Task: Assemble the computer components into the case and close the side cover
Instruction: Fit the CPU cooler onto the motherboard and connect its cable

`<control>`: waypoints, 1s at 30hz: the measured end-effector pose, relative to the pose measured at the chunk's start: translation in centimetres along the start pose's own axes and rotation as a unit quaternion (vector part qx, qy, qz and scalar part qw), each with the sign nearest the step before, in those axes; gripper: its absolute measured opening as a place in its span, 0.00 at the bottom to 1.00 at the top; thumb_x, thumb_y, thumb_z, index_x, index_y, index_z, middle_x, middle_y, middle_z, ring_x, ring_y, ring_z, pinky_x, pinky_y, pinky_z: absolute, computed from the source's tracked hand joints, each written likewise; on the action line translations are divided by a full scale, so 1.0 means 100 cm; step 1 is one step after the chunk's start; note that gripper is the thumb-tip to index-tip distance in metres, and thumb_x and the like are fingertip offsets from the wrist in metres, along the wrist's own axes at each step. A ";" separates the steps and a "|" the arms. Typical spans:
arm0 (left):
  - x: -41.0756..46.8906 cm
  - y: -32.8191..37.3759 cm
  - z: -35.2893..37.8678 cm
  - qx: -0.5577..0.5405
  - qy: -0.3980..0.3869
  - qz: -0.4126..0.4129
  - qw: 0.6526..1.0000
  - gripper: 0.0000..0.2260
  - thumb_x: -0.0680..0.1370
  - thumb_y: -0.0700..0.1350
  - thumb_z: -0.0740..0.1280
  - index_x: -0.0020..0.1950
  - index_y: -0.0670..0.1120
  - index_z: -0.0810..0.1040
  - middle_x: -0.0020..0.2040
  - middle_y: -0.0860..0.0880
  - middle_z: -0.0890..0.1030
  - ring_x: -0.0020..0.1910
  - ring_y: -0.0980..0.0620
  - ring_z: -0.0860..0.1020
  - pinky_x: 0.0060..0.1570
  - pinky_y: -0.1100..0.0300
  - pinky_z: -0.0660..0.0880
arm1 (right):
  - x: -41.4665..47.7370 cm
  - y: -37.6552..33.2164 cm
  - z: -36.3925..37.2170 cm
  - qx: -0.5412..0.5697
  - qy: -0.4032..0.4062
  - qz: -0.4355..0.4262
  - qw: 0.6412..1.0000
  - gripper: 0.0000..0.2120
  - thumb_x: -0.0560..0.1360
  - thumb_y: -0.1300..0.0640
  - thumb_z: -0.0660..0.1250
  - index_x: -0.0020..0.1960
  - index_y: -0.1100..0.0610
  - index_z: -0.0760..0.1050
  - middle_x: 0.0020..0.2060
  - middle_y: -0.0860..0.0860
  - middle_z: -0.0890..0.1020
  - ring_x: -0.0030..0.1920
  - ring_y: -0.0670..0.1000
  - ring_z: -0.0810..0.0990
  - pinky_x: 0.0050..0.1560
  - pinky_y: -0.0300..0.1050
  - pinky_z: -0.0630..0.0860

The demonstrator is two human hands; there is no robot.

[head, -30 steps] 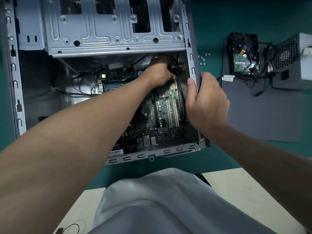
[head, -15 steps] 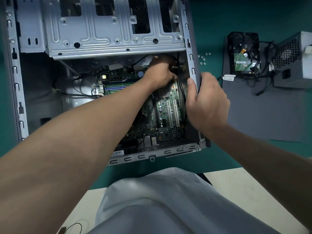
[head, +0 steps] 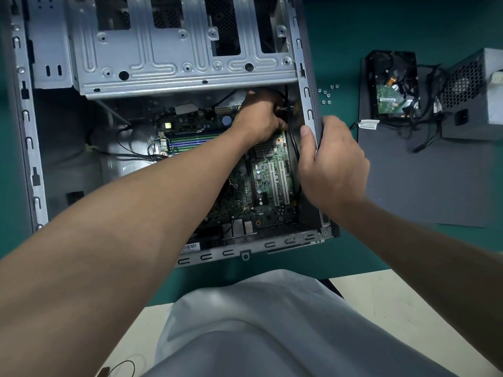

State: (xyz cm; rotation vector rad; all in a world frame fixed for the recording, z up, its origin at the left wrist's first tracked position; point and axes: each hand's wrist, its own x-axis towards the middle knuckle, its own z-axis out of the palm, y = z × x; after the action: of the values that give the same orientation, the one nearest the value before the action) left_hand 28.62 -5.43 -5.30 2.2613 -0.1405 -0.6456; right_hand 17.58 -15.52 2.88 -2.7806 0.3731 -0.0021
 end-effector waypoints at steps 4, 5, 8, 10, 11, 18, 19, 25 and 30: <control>-0.002 0.000 0.001 0.002 0.000 0.006 1.000 0.12 0.75 0.45 0.72 0.57 0.43 0.79 0.47 0.48 0.80 0.46 0.49 0.77 0.45 0.62 0.69 | 0.000 -0.001 0.000 0.000 0.002 -0.002 1.000 0.14 0.80 0.47 0.53 0.50 0.58 0.68 0.45 0.54 0.75 0.40 0.59 0.72 0.37 0.51 0.66; -0.002 0.000 0.001 0.000 0.000 0.005 1.000 0.12 0.75 0.45 0.72 0.57 0.44 0.79 0.48 0.48 0.80 0.48 0.49 0.77 0.45 0.62 0.70 | 0.000 -0.001 0.000 -0.001 0.002 -0.002 1.000 0.14 0.80 0.47 0.53 0.50 0.58 0.68 0.45 0.54 0.75 0.40 0.59 0.72 0.37 0.51 0.66; -0.004 0.000 0.001 0.001 -0.002 -0.004 1.000 0.12 0.76 0.46 0.71 0.58 0.44 0.79 0.51 0.45 0.81 0.47 0.48 0.76 0.45 0.61 0.69 | 0.000 -0.001 0.000 0.003 0.002 0.001 1.000 0.14 0.80 0.47 0.53 0.49 0.57 0.67 0.44 0.54 0.75 0.39 0.58 0.70 0.37 0.50 0.64; -0.004 -0.001 0.002 0.005 -0.002 -0.017 1.000 0.11 0.77 0.47 0.70 0.57 0.45 0.79 0.51 0.45 0.81 0.47 0.47 0.76 0.46 0.59 0.70 | 0.000 -0.001 0.000 0.002 0.003 0.004 1.000 0.13 0.80 0.47 0.53 0.48 0.56 0.66 0.44 0.54 0.75 0.38 0.57 0.68 0.37 0.50 0.63; -0.004 -0.001 0.003 0.005 -0.003 -0.021 1.000 0.10 0.77 0.48 0.70 0.56 0.46 0.80 0.49 0.45 0.81 0.47 0.46 0.77 0.46 0.58 0.71 | 0.000 -0.001 0.000 0.002 0.004 0.004 1.000 0.13 0.80 0.47 0.53 0.48 0.56 0.66 0.44 0.54 0.75 0.38 0.56 0.67 0.37 0.49 0.63; -0.003 0.001 0.005 0.004 -0.016 -0.064 0.998 0.07 0.77 0.51 0.69 0.49 0.48 0.79 0.43 0.48 0.79 0.44 0.47 0.75 0.45 0.58 0.71 | 0.001 0.000 0.001 0.004 0.004 0.004 1.000 0.15 0.81 0.47 0.54 0.53 0.59 0.69 0.47 0.55 0.76 0.40 0.58 0.71 0.38 0.49 0.64; -0.003 0.000 0.007 0.013 -0.013 -0.066 0.998 0.09 0.77 0.52 0.69 0.51 0.48 0.80 0.45 0.47 0.79 0.45 0.46 0.76 0.47 0.57 0.73 | 0.001 0.000 0.001 0.003 0.002 0.004 1.000 0.15 0.81 0.47 0.54 0.53 0.59 0.69 0.47 0.55 0.76 0.40 0.58 0.70 0.38 0.49 0.64; -0.009 0.004 0.013 0.081 0.047 -0.084 0.992 0.06 0.78 0.49 0.66 0.42 0.50 0.75 0.34 0.52 0.72 0.41 0.47 0.73 0.45 0.58 0.65 | 0.001 -0.001 -0.001 -0.009 -0.007 0.002 1.000 0.16 0.81 0.47 0.53 0.53 0.59 0.69 0.48 0.55 0.75 0.44 0.61 0.74 0.39 0.51 0.65; -0.018 0.006 0.018 0.096 0.087 -0.075 0.989 0.12 0.77 0.40 0.61 0.33 0.49 0.67 0.29 0.54 0.70 0.36 0.47 0.73 0.42 0.56 0.64 | 0.002 -0.002 -0.002 -0.025 -0.012 -0.012 1.000 0.17 0.81 0.47 0.52 0.54 0.60 0.69 0.48 0.56 0.75 0.46 0.62 0.75 0.41 0.55 0.71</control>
State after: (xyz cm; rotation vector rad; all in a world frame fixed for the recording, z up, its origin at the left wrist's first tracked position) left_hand 26.28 -6.48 -5.18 2.5207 0.0577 -0.5271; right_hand 17.77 -15.46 3.13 -2.8310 0.3374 0.0355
